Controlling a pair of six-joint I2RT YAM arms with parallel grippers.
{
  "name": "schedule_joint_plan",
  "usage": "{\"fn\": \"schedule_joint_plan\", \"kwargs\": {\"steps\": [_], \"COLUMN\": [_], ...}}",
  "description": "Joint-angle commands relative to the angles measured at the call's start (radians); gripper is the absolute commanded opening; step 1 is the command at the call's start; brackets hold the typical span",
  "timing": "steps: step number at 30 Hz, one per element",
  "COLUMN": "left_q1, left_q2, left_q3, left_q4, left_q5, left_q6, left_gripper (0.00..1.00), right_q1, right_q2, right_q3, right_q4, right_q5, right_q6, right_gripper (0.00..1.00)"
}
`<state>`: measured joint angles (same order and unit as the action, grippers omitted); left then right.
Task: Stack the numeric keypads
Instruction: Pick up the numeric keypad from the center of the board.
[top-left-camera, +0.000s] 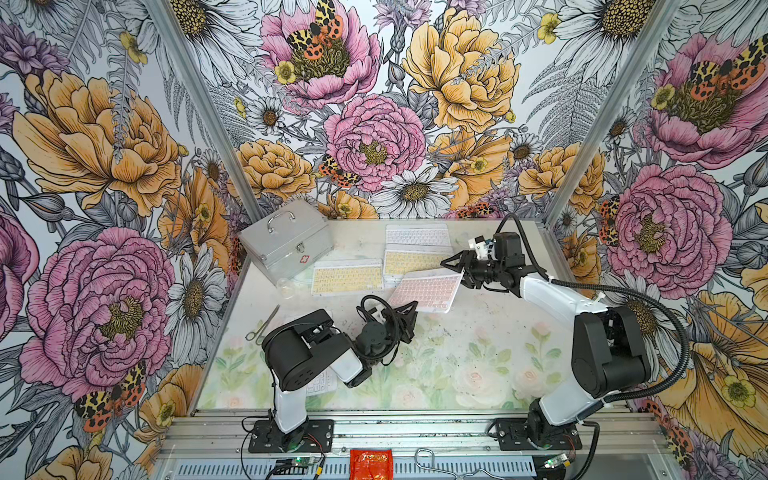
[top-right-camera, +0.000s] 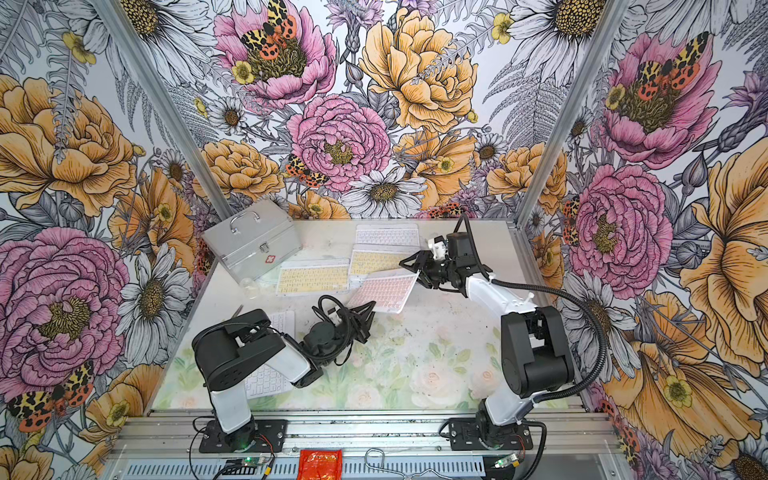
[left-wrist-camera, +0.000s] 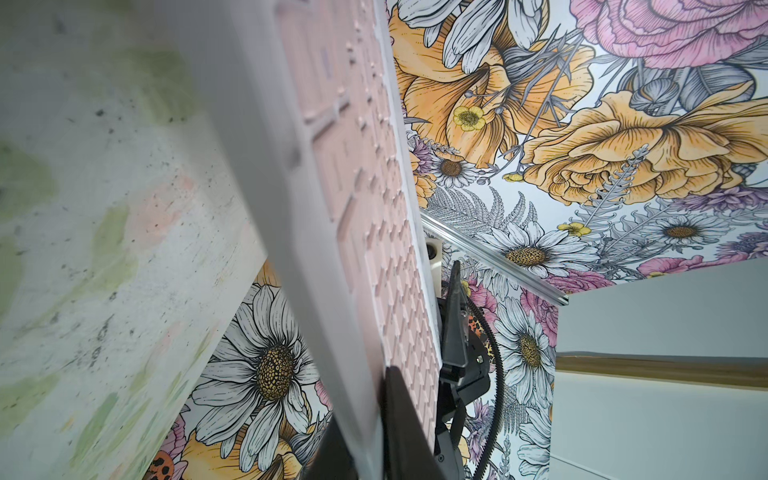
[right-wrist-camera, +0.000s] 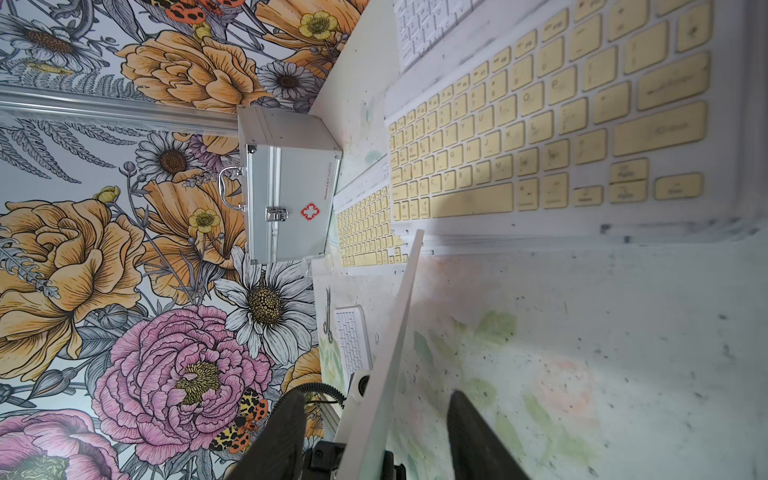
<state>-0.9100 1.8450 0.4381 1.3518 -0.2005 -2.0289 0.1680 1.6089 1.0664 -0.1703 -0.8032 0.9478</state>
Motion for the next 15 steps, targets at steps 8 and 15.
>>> {"fn": "schedule_joint_plan", "kwargs": {"steps": [8,15], "left_q1": [0.0,0.085], "left_q2": [-0.099,-0.148], "left_q3": [-0.048,-0.009], "left_q4": [-0.05,-0.098], "left_q5": [-0.033,0.03], "left_q6": [0.015,0.077], "left_gripper": [0.0,0.0], "right_q1": [-0.079,-0.108], "right_q2": [-0.102,-0.126], "right_q3": [-0.02,0.011], "right_q4": [0.006,0.006], "right_q5": [-0.095,-0.117], "right_q6": [-0.05,-0.052], "right_gripper": [0.66,0.83]}}
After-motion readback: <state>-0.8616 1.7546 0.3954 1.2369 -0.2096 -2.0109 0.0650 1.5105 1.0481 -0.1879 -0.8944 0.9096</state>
